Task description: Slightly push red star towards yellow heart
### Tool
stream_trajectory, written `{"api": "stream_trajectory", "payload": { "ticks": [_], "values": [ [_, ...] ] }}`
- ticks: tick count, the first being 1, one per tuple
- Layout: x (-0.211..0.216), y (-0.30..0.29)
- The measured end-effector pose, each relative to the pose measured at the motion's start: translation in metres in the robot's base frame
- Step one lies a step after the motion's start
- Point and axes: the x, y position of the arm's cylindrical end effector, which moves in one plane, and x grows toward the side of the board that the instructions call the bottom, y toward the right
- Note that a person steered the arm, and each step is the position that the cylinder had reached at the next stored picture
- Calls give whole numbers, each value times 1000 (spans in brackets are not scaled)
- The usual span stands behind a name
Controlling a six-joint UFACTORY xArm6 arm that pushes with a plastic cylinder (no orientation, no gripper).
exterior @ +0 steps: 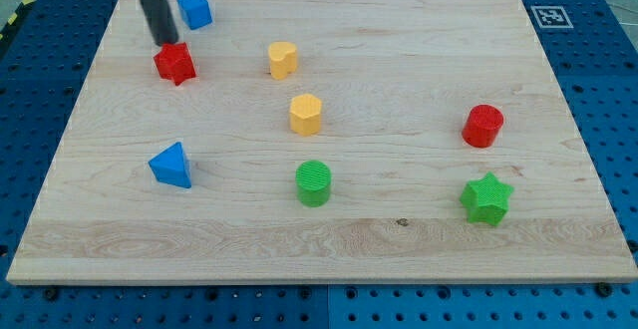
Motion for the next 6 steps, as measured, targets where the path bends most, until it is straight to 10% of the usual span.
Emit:
{"api": "stream_trajectory", "payload": {
  "ticks": [6],
  "values": [
    [22, 36]
  ]
}}
